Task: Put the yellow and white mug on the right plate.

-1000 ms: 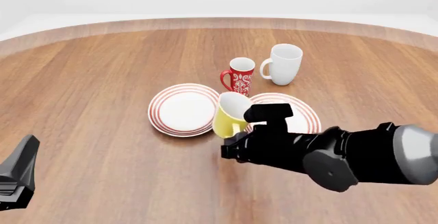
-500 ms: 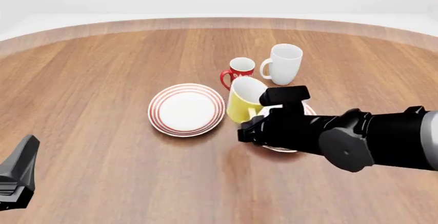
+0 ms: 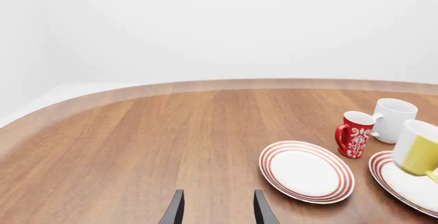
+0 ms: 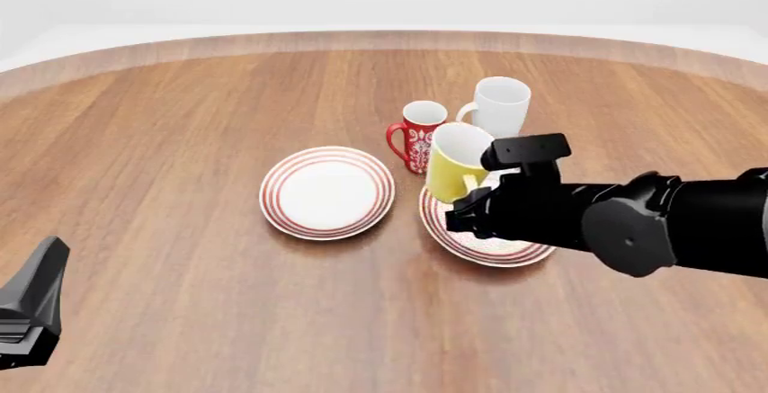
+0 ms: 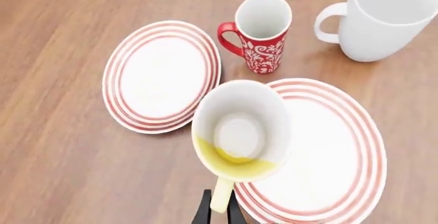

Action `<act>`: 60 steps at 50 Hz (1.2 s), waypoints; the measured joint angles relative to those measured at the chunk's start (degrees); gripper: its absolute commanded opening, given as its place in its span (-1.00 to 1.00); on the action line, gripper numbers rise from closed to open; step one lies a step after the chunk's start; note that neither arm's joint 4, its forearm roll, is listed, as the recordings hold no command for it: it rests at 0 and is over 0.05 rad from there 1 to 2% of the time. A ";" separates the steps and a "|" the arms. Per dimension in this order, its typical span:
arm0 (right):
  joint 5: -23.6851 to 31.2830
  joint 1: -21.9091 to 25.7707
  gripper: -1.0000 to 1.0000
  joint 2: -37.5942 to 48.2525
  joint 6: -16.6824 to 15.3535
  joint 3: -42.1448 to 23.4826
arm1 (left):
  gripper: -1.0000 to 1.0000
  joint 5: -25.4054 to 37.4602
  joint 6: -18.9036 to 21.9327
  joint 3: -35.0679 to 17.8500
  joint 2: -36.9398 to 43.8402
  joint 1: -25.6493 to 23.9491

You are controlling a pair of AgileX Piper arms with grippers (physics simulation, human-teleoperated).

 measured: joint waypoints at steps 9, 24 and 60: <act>0.17 -2.49 -1.00 -0.02 -2.17 0.56 | 1.00 0.00 0.00 0.00 0.00 0.00; -0.27 -5.74 -1.00 0.98 -5.37 1.09 | 1.00 0.00 0.00 0.00 0.00 0.00; -4.47 -10.18 -1.00 5.61 -8.38 2.08 | 1.00 0.00 0.00 0.00 0.00 0.00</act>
